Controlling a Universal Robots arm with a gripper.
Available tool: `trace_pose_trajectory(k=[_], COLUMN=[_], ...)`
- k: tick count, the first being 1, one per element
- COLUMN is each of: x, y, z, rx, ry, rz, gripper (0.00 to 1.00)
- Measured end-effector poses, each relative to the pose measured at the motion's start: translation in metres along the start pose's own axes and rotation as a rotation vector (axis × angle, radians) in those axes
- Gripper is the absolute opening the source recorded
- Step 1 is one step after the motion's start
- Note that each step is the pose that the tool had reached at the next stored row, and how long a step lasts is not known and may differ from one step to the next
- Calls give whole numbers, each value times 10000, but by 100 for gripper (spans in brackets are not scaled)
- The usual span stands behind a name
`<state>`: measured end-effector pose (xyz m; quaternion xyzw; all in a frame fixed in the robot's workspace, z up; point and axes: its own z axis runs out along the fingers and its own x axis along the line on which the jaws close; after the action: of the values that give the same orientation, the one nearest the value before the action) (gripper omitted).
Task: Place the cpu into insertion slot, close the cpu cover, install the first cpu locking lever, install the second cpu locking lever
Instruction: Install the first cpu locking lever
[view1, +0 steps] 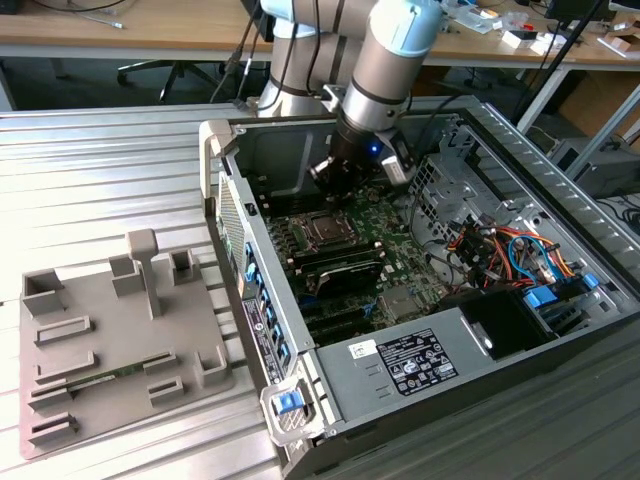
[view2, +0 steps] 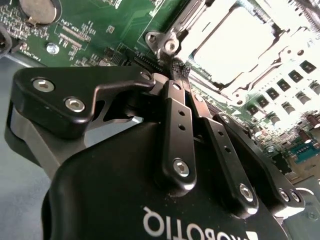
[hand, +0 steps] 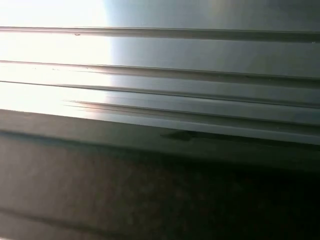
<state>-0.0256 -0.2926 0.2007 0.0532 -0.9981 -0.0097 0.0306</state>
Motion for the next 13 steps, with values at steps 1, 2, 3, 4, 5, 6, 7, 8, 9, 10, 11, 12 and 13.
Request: trace_pose_trajectory(k=[1, 2, 3, 4, 5, 6, 7, 8, 9, 10, 11, 12, 13], x=[-1, -1, -1, 1, 4, 5, 6, 8, 15, 21, 24, 26, 29], y=[7, 8, 11, 11, 9, 9, 5, -5, -73, -125, -160, -189, -218], z=[0, -7, -24, -53, -81, -100, -115, -119, -121, -122, -122, -122, -124], rx=[-11, -29, -67, -81, -83, -97, -116, -129, -162, -181, -195, -208, -222], ry=[-2, -9, -24, -24, -19, -22, -23, -24, -28, -29, -31, -33, -32], rz=[-1, -3, -4, -5, -4, -6, -10, -9, -11, -11, -11, -13, -14], gripper=[11, 11, 11, 11, 11, 11, 11, 11, 11, 11, 11, 11, 11])
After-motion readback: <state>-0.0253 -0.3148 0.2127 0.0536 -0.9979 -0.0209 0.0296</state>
